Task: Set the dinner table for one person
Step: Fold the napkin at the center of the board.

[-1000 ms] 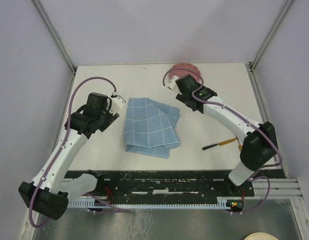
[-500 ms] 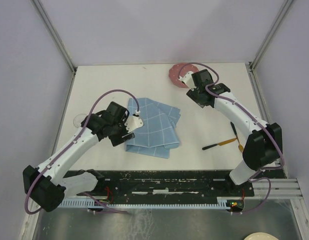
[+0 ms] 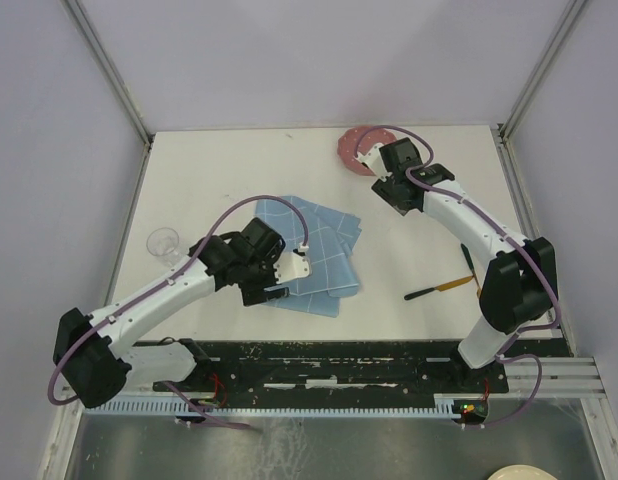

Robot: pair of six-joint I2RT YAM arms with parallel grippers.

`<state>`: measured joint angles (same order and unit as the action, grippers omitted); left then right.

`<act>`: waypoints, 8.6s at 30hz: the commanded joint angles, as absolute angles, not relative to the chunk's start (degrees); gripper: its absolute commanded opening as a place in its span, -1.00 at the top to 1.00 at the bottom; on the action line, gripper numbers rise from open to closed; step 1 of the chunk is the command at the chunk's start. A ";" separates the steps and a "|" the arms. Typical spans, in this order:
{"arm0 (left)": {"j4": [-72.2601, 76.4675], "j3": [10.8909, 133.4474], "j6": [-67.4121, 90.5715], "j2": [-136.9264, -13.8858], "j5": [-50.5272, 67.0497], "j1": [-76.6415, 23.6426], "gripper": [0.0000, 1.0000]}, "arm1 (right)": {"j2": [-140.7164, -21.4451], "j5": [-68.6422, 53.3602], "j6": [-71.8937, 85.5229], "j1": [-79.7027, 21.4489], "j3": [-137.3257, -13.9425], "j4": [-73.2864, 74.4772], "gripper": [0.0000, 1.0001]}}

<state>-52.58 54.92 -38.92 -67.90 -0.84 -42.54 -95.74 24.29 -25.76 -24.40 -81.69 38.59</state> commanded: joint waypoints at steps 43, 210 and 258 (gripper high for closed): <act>-42.40 51.56 -33.31 -74.47 -7.86 -51.03 0.34 | -93.87 22.52 -23.87 -23.03 -85.59 41.35 -0.42; -27.96 77.82 -24.59 -85.32 -30.16 -25.22 0.95 | -100.76 12.06 -12.37 -27.49 -90.51 56.83 -0.51; -20.25 70.91 -27.77 -81.98 -37.56 -23.37 0.95 | -103.92 10.48 -7.79 -57.09 -104.50 60.63 -0.52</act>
<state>-23.90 68.20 -27.22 -81.89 -35.99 -24.05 -111.18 7.55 -5.02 -55.88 -110.26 65.52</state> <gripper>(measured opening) 0.044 0.759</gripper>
